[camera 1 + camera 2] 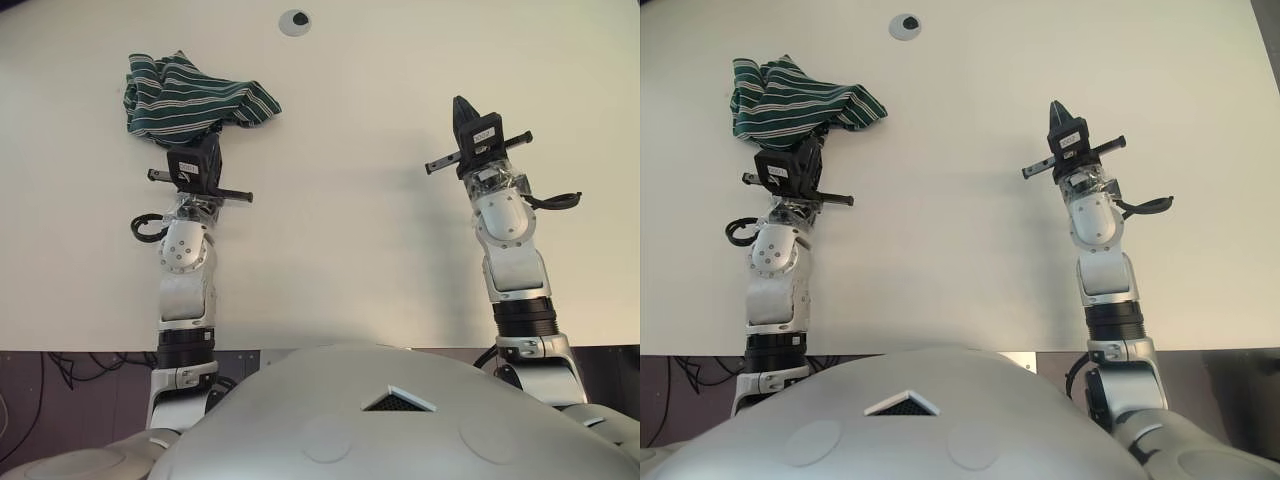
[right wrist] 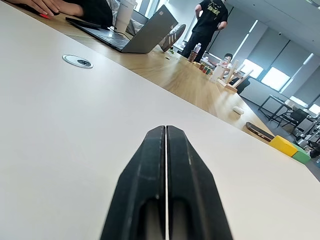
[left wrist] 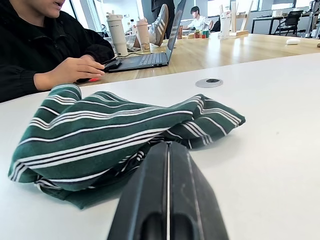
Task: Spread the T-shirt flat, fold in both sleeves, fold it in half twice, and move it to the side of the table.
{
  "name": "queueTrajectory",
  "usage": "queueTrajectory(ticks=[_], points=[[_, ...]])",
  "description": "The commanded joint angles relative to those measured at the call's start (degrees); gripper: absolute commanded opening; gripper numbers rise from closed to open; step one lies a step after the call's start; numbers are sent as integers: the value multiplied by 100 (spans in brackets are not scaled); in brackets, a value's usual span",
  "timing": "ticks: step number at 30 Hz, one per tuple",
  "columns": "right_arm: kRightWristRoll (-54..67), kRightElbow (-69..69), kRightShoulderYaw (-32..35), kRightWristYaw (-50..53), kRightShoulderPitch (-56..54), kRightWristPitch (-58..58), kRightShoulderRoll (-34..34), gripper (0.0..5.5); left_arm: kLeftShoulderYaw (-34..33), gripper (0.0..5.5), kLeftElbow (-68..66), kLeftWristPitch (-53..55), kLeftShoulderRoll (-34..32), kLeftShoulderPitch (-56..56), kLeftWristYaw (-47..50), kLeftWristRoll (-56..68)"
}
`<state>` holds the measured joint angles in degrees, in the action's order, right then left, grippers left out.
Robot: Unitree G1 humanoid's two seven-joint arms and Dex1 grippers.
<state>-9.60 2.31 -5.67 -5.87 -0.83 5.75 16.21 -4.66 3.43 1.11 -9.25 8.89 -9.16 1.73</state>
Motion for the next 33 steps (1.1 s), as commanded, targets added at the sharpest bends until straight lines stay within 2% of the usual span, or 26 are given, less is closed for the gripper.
queueTrajectory(ticks=[1,5,10,14,18,24,29,30,33], points=[[-71,17,9,33,-26,-53,-69,1,36,0,-58,18,-70,-51,-76,3],[-80,8,0,36,-24,-61,-73,1,26,0,-28,-20,-47,-22,-157,72],[-144,-18,-73,96,8,-67,-139,0,17,81,200,-778,-110,40,-374,146],[-276,-16,-241,213,-23,-114,-291,0,54,85,67,-1376,-267,55,-572,75],[-385,25,-452,266,-138,-188,-492,0,-49,140,6,-1611,-483,166,-768,154],[-539,395,-652,390,-425,-175,-743,0,-551,237,-185,-872,-1022,-222,-716,194],[-590,770,-676,525,-631,-48,-817,0,17,294,-862,-634,-1892,-559,-1216,-721],[-599,837,-680,538,-665,-18,-822,0,71,315,-936,-697,-1983,-581,-1196,-867],[-618,982,-664,588,-719,55,-821,0,229,318,-1297,-1120,-2298,-747,-789,-1570]])
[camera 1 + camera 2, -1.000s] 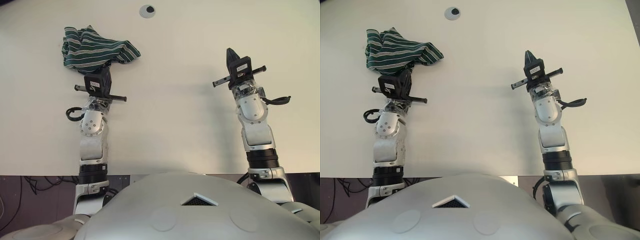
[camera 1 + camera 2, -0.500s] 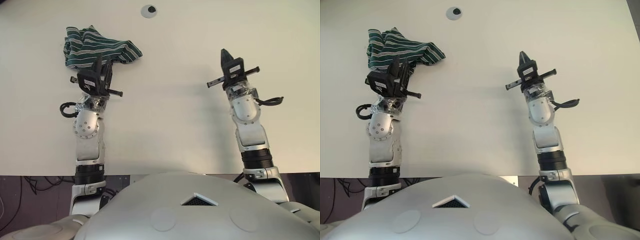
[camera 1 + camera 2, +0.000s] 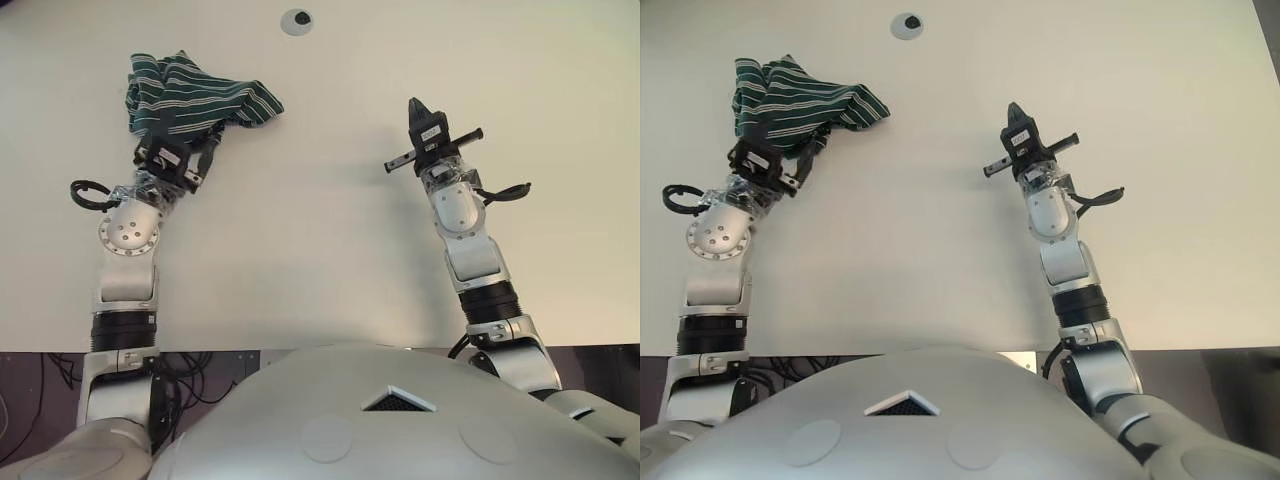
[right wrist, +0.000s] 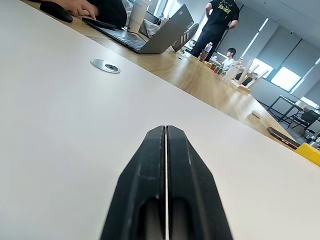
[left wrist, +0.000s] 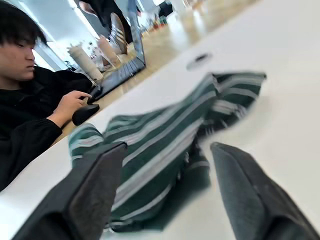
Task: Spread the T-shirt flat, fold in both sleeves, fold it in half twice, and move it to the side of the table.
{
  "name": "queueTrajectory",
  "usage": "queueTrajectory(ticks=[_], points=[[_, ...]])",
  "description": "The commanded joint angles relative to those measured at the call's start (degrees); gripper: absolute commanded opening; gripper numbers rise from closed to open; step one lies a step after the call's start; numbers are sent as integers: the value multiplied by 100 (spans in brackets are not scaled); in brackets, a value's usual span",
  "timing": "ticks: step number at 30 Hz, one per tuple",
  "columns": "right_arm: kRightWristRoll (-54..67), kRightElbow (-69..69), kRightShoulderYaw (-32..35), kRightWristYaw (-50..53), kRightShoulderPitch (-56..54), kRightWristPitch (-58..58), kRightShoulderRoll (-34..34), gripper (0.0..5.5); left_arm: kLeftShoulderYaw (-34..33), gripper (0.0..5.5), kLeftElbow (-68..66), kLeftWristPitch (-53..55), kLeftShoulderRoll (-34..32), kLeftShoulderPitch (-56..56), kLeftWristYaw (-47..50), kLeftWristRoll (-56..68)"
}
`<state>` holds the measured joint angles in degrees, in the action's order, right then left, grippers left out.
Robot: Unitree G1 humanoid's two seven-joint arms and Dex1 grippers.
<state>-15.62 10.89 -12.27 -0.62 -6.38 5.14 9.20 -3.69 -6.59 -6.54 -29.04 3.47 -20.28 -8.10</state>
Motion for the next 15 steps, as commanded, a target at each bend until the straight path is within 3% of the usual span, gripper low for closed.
queueTrajectory(ticks=[1,11,15], points=[[-17,163,5,82,-174,140,-114,0,191,318,-412,-483,-389,-275,450,-790],[-26,399,-11,134,-283,265,-113,0,880,318,-1283,-1016,-502,-848,1786,-2361],[-32,432,-20,142,-298,281,-113,0,1160,255,-1747,-1073,-437,-1105,2125,-2633]])
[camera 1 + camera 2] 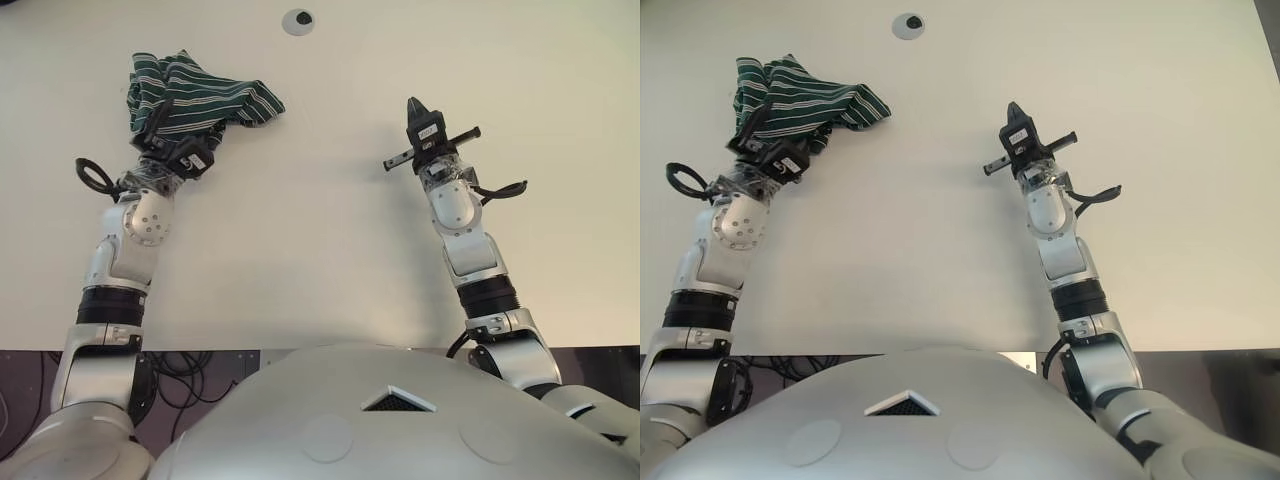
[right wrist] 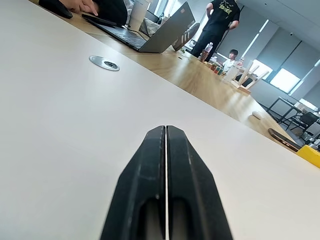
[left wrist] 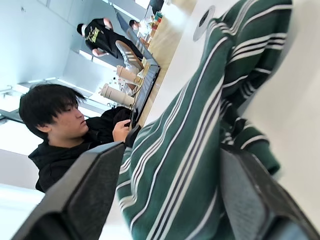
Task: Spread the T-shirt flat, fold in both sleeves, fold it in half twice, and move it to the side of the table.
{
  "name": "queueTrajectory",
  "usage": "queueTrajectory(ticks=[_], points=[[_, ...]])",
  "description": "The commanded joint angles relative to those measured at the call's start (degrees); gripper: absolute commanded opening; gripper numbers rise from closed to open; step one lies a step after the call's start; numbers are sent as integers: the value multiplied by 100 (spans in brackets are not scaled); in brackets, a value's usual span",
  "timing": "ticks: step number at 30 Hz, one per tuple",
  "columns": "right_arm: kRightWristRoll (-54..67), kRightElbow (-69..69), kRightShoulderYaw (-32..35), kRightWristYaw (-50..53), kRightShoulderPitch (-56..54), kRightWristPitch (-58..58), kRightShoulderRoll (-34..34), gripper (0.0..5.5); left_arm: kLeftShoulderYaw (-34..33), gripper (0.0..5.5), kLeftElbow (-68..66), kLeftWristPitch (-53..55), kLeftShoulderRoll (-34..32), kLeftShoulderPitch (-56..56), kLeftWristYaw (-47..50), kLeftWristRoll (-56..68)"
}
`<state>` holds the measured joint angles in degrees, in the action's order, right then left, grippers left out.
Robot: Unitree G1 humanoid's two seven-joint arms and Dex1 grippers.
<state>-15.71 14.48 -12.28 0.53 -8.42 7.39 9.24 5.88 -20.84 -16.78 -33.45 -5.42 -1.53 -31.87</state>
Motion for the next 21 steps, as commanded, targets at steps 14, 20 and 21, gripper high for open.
queueTrajectory(ticks=[14,20,21], points=[[-31,83,-38,-7,-51,154,-45,0,660,61,-840,-162,30,-291,911,-576],[28,28,13,15,-34,186,-66,0,816,1,-529,-630,104,-129,671,-273],[69,5,45,16,-31,197,-72,0,884,1,-350,-754,128,-40,575,-200]])
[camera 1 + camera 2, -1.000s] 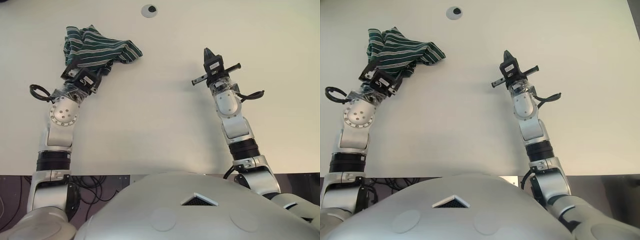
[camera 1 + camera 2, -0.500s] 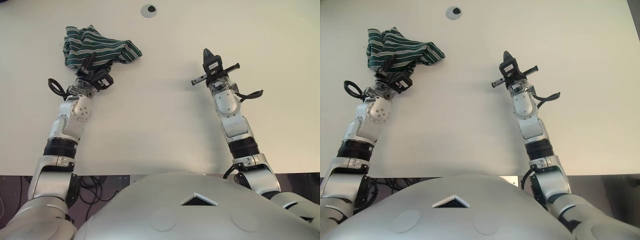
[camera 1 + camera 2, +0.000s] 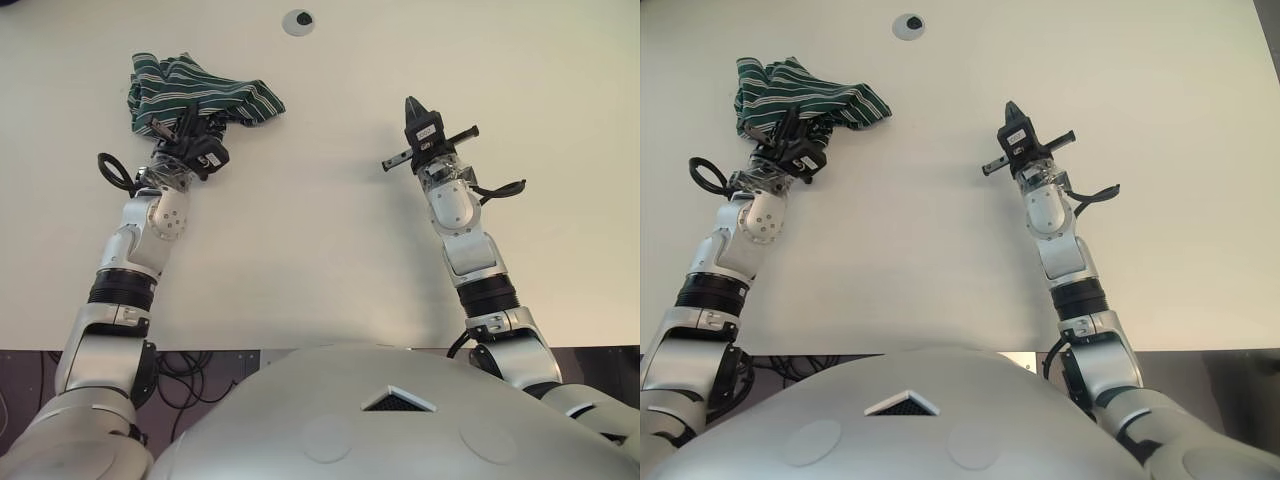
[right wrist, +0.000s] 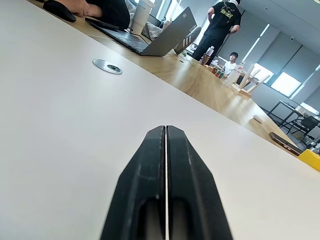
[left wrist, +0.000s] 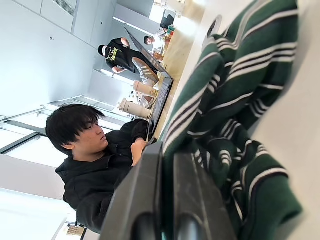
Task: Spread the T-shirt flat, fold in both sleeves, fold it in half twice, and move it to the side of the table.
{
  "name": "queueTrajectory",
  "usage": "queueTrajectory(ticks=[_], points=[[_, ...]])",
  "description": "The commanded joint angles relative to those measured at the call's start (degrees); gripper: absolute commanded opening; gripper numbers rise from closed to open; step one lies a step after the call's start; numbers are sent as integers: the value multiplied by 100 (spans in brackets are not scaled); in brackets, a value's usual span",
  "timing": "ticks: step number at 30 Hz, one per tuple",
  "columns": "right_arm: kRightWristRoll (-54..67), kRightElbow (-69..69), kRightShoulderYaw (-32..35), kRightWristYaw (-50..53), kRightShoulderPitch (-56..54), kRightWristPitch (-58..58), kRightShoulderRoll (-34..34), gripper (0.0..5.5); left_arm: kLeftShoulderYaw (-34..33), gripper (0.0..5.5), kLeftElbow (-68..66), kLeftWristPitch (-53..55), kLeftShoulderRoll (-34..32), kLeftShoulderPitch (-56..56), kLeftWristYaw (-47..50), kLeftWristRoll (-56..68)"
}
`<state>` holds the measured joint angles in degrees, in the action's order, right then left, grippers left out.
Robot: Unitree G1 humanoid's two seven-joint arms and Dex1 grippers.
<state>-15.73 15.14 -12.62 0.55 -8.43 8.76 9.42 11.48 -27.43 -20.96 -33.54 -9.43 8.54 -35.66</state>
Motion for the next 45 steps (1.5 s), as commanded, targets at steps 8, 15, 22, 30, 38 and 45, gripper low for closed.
queueTrajectory(ticks=[8,15,22,30,38,45], points=[[310,-167,313,0,-54,178,-127,0,843,1,2247,-794,204,1520,-1592,1117],[944,-176,834,-80,-146,190,-166,0,1687,1,3755,20,-18,2538,-3611,2486],[947,-11,822,-131,-225,203,-194,0,1728,36,4291,770,-2,2804,-4297,3084],[822,49,747,-161,-264,153,-271,0,1383,121,5053,1097,-446,3223,-5039,4270],[787,159,639,-198,-319,67,-340,0,-587,121,6123,1818,-1153,3420,-5725,7543],[780,545,562,-172,-548,184,-326,0,-469,170,4443,3957,-362,1064,-4648,7750]])
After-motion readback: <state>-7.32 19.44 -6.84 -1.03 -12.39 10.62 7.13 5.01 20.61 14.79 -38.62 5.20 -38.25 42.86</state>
